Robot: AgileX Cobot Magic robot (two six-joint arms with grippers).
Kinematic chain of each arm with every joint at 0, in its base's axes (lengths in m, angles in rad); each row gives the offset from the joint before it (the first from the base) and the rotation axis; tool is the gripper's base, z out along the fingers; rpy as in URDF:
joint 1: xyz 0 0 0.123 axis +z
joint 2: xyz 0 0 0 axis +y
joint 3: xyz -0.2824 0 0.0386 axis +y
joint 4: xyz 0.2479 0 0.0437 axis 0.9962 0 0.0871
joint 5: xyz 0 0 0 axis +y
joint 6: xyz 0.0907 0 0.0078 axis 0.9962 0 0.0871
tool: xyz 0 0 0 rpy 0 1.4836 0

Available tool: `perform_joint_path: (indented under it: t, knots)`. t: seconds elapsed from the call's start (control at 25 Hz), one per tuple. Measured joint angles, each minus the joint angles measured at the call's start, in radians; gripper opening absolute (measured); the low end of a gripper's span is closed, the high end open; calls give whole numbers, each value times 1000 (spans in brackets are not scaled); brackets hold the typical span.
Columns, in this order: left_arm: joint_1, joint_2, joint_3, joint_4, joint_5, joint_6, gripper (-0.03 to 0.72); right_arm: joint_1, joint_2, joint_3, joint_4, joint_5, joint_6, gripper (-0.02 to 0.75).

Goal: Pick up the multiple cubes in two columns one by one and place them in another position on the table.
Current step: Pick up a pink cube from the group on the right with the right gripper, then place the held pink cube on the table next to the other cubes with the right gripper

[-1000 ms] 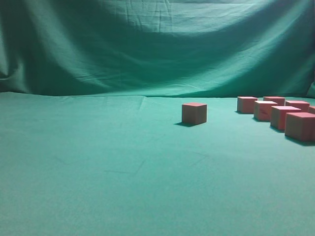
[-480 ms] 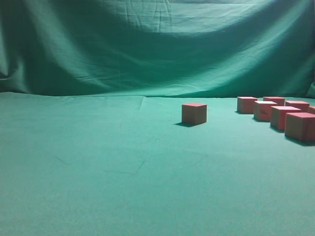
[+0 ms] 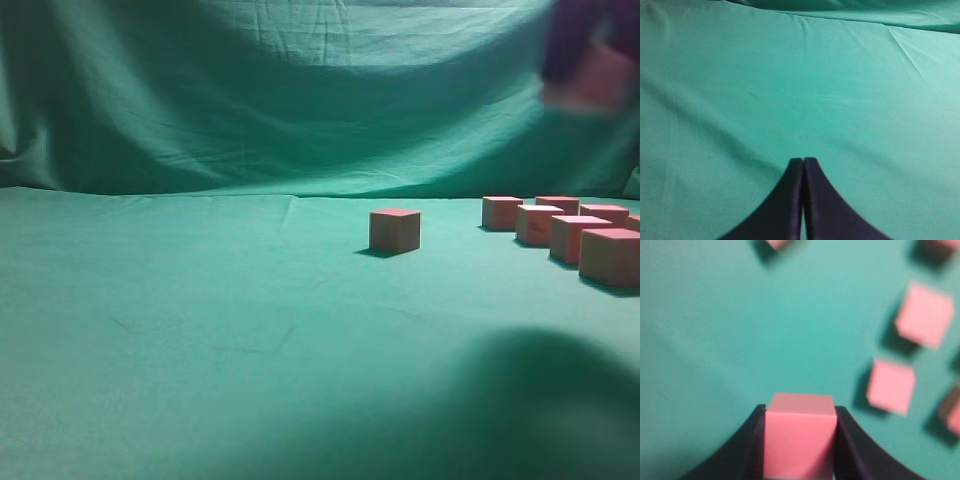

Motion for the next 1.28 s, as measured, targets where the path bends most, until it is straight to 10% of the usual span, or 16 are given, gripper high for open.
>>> perform_joint_path:
  t: [0.56, 1.28]
  knots:
    - [0, 0, 0, 0, 0, 0, 0, 312, 664, -966, -285, 243, -173, 281]
    - [0, 0, 0, 0, 0, 0, 0, 297, 832, -1048, -349, 247, -509, 281]
